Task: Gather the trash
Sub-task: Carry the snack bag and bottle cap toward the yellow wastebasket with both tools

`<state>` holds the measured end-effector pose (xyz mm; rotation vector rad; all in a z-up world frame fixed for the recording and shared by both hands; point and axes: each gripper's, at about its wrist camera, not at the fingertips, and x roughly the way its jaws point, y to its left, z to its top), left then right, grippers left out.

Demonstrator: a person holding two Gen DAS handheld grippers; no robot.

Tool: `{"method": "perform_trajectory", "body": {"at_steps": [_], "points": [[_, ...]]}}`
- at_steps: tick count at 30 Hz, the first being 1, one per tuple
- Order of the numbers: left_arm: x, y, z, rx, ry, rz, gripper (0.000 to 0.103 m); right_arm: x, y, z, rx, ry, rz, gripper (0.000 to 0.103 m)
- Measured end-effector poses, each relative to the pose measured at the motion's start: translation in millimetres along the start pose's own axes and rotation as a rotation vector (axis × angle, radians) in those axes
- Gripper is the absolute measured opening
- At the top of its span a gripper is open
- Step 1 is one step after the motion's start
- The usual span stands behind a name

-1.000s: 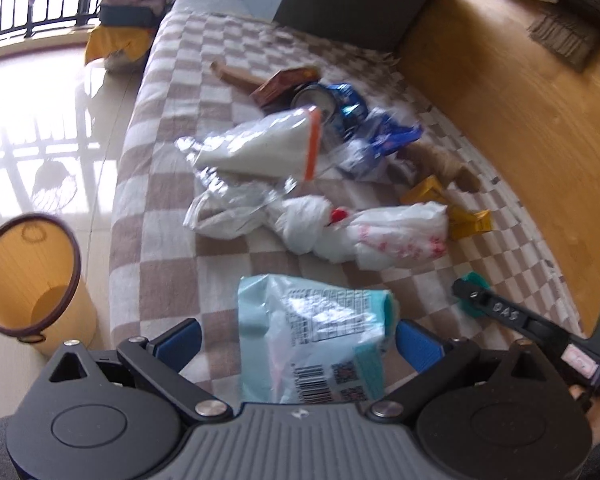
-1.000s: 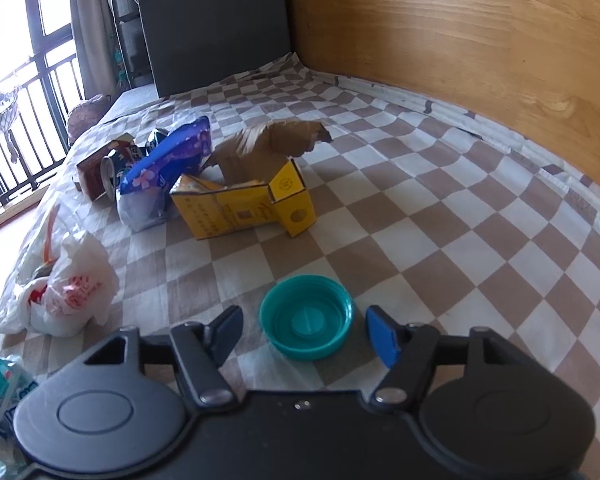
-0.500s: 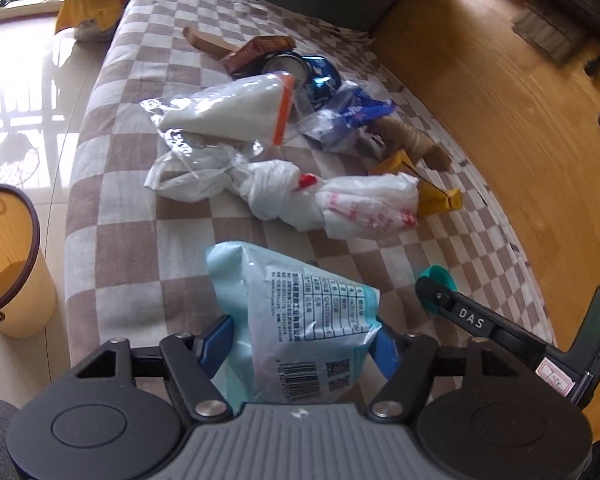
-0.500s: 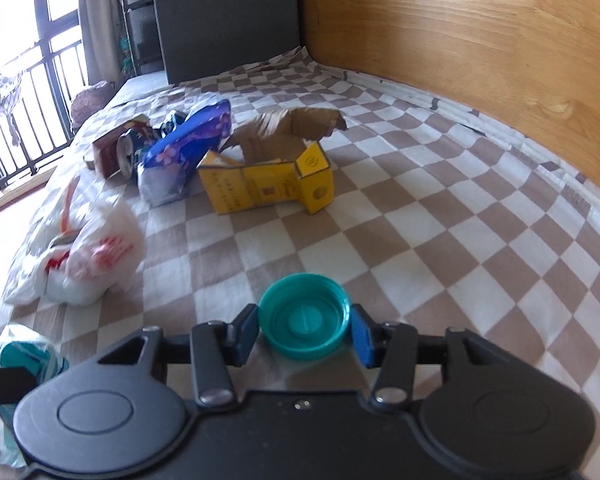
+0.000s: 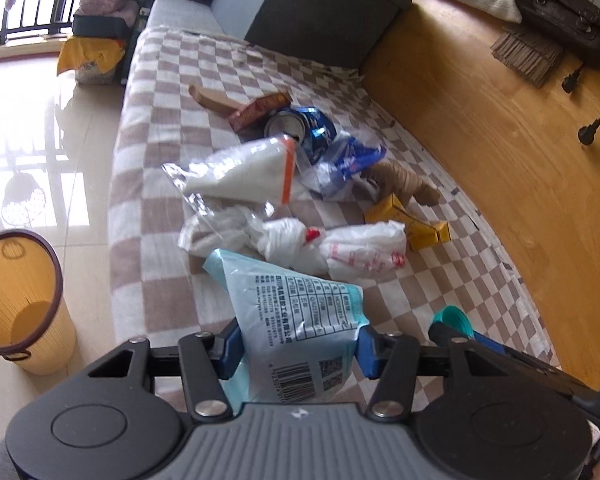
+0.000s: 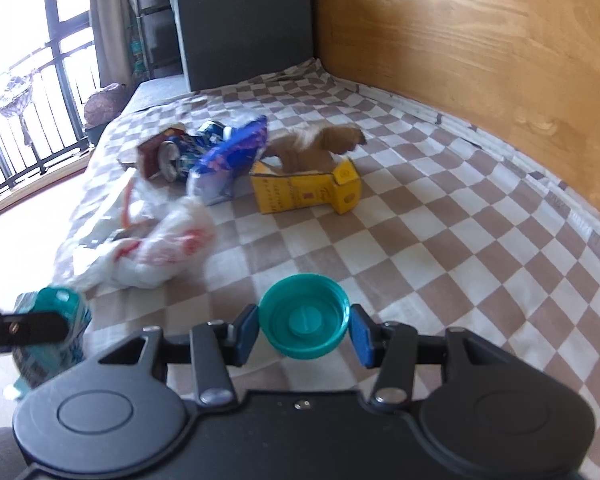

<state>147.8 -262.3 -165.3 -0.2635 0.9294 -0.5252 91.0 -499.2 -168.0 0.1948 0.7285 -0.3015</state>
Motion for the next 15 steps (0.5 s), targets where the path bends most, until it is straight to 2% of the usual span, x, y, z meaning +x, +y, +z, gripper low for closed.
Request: {"method": "perform_trajectory", "body": {"at_steps": [6,15], "points": [[-25.0,13.5,10.7,0.049,-0.051,0.074,0.055,-30.9,28.3,6.2,-0.029,-0.038,0.017,0.05],[-69.4,56.5,28.8,0.049,-0.131,0.166,0.055,-59.5,95.5,23.7,-0.11,-0.084,0.084,0.05]]}}
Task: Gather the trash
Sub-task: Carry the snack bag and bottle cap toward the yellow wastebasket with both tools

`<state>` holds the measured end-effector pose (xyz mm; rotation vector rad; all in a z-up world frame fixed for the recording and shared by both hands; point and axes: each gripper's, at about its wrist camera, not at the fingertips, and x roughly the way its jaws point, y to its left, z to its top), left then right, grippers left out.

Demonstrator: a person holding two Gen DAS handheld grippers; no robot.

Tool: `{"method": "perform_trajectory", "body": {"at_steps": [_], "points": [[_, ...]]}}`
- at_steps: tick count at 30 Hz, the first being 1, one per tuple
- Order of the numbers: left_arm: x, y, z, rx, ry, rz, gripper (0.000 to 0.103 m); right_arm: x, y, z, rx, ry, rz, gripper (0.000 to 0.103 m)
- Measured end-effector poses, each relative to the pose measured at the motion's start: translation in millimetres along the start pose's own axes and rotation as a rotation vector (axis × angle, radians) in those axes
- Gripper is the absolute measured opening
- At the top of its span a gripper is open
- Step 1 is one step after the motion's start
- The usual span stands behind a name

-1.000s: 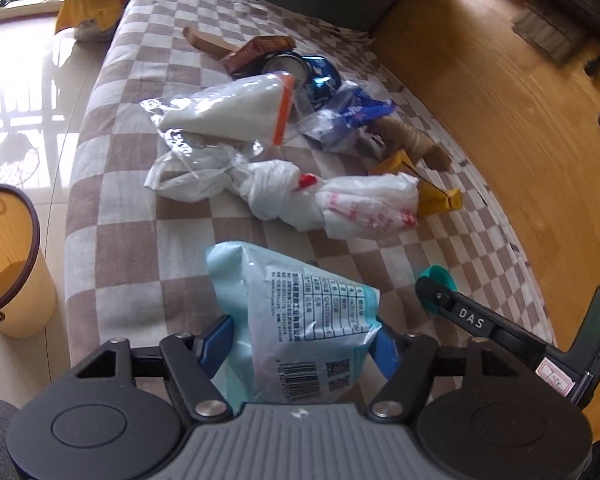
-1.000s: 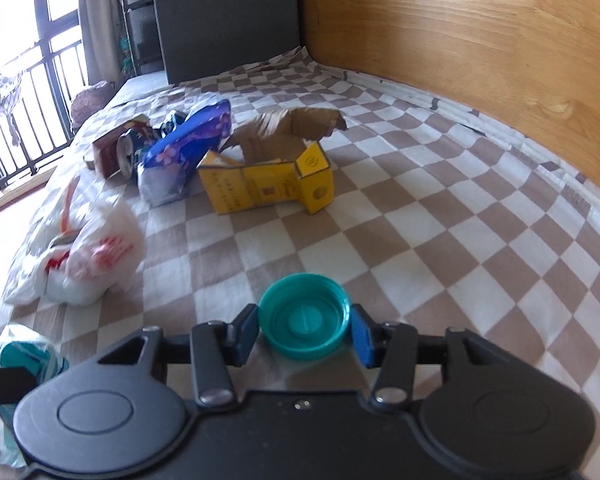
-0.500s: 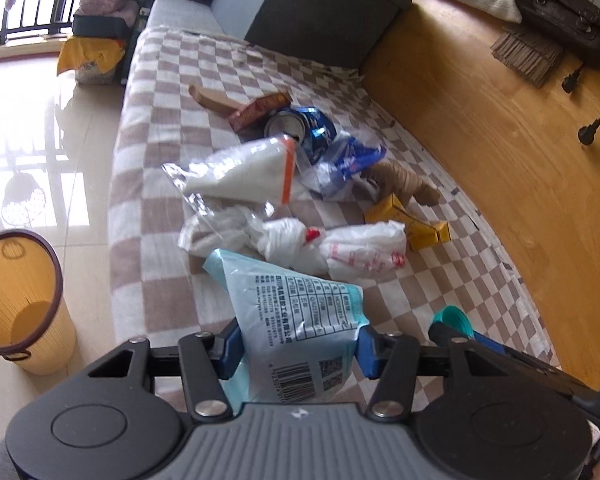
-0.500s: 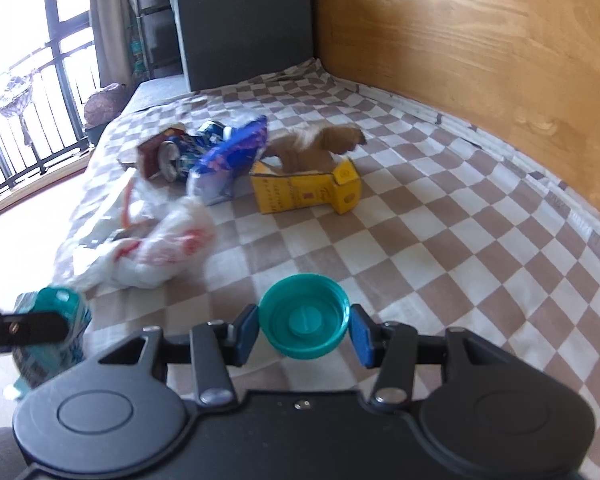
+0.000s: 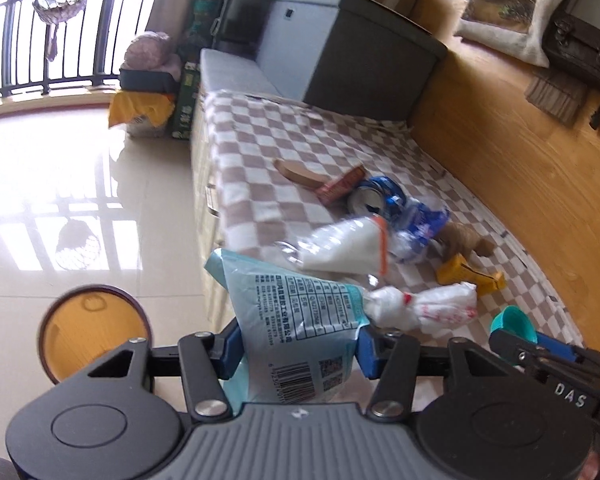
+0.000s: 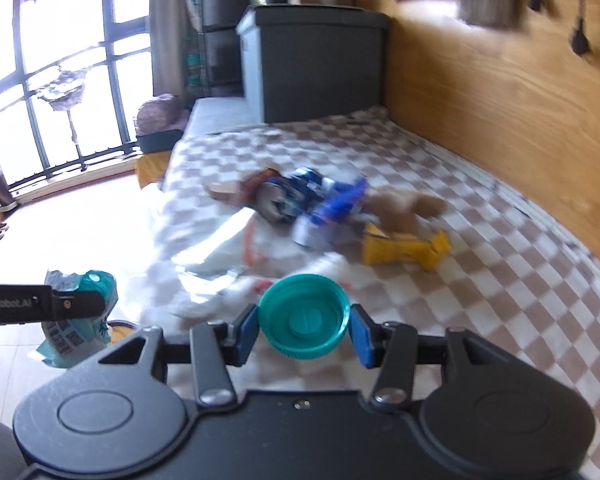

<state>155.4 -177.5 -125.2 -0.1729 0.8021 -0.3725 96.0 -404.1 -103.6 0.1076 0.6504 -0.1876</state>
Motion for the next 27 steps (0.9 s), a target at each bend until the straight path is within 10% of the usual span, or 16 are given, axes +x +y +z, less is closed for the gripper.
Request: {"method": "perform_trajectory", "body": {"at_steps": [27], "points": [[-58.3,208.3,16.0,-0.104,-0.031,0.303,0.055,55.8,255.6,23.9,-0.213,0.071,0.317,0.05]]}}
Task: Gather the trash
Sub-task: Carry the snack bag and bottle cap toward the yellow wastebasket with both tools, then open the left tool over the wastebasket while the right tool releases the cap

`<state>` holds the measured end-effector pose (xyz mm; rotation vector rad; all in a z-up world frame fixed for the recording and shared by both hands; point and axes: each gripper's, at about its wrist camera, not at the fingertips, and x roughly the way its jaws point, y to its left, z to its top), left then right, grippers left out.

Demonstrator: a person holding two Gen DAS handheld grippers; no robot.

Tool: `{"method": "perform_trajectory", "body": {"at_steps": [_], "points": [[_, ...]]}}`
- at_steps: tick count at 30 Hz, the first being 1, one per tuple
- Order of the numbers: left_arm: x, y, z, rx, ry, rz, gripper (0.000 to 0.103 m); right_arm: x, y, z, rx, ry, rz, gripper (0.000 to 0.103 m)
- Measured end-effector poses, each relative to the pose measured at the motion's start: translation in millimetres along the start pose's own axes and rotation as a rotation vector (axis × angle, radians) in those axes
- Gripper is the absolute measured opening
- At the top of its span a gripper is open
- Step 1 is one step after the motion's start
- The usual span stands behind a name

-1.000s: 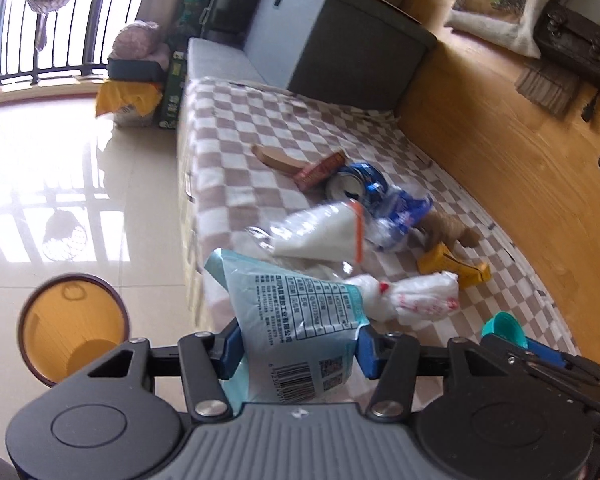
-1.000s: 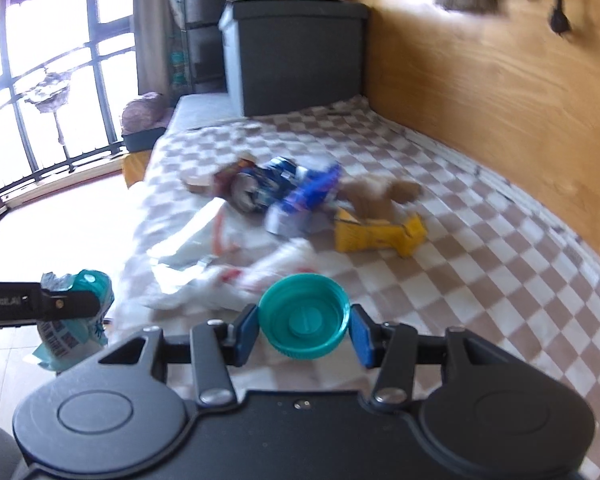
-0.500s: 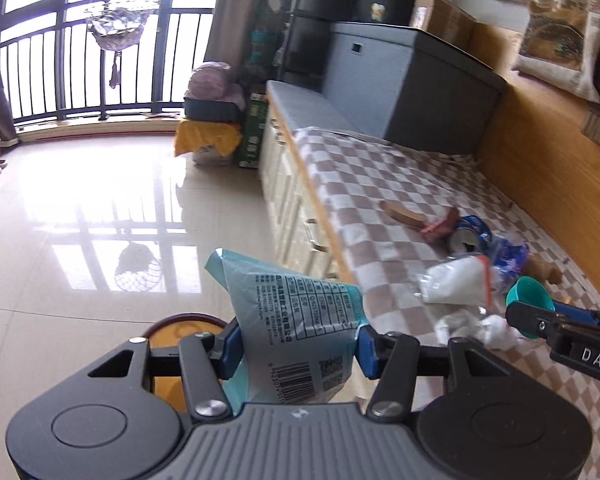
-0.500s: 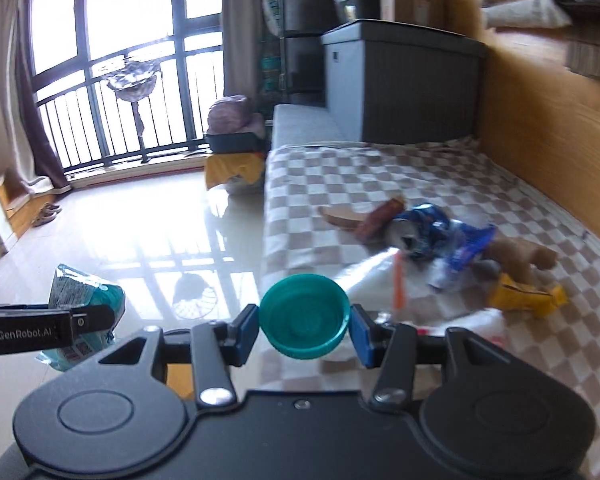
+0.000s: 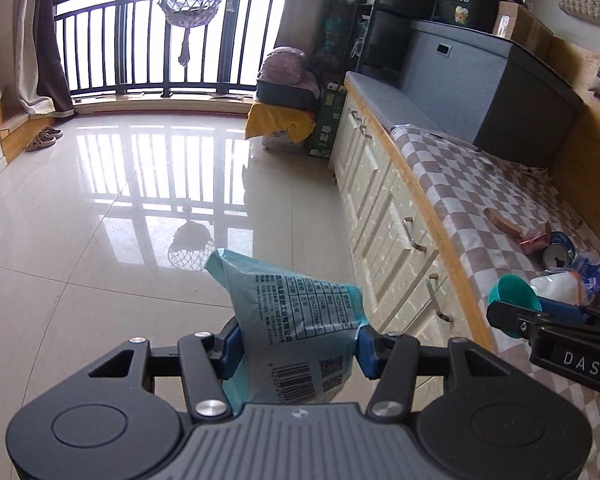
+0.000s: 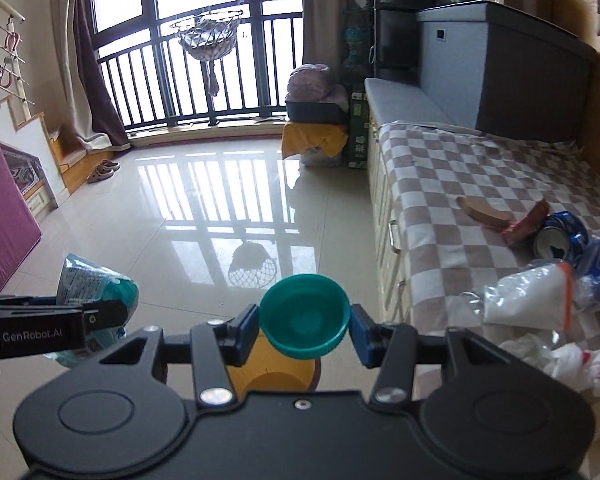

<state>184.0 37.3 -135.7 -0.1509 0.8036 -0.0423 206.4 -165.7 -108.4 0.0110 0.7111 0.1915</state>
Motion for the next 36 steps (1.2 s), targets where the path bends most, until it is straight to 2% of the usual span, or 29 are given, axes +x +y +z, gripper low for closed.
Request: {"method": "perform_trajectory", "body": {"at_steps": [7,13,17,27,36], "points": [[52.2,22.8,5.3,-0.008,0.076,0.042,0.055,58.4,17.1,4.4,0.05,0.076,0.024,0.05],[107.1,33.0,26.2,-0.008,0.111,0.085,0.055,124.2,21.9,16.5,0.074,0.125,0.037,0.05],[146.9,36.4,30.4,0.004,0.155,0.091,0.055,171.8,21.1,12.4,0.076,0.179,0.028,0.05],[240.9,55.8,2.9,-0.022,0.255,0.135,0.055,276.3,12.8,-26.8,0.11,0.296,0.022,0.05],[293.7,65.6,-30.6,0.028,0.423,0.13,0.055,337.6,16.9,-66.5,0.073,0.405,0.026,0.05]]}}
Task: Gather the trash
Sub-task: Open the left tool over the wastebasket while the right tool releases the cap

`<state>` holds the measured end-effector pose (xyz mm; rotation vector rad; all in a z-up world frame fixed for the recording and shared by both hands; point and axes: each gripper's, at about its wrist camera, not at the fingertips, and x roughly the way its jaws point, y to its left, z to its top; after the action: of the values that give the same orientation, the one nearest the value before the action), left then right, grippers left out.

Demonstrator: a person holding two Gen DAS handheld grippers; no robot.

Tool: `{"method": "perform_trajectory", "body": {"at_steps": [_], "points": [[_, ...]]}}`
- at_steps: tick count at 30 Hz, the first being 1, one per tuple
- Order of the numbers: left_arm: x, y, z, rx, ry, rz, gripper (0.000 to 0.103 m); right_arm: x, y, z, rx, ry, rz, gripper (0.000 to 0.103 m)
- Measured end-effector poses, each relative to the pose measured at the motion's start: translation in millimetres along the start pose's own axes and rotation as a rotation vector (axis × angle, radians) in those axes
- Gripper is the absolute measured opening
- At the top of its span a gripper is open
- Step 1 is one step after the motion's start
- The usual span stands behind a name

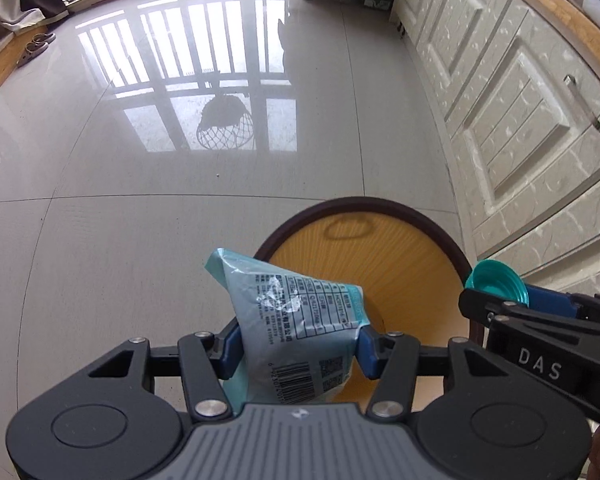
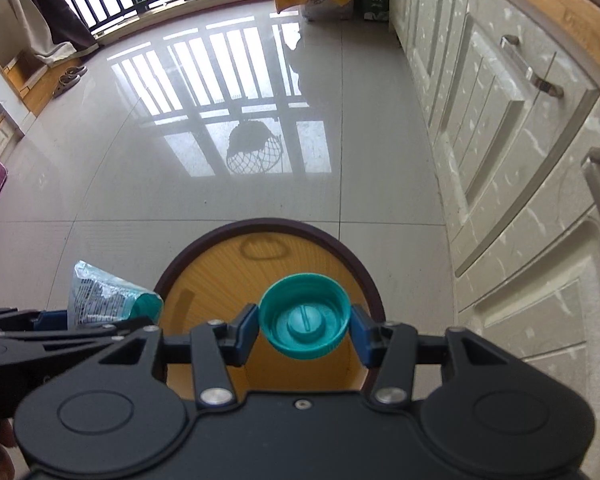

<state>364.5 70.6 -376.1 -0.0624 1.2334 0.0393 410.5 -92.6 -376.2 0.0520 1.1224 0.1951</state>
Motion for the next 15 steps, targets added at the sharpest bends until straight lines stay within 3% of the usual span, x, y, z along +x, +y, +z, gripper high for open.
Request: {"method": "perform_trajectory", "body": {"at_steps": [5,15], "points": [[13.2,-4.3,6.4,0.039,0.027,0.006,0.055,15.6,2.7,0.9,-0.063,0.034,0.007,0.05],[36.4,-8.2,11.3,0.029,0.055,0.008,0.056,31.8,-9.5,0.1,-0.062,0.085,0.026,0.05]]}}
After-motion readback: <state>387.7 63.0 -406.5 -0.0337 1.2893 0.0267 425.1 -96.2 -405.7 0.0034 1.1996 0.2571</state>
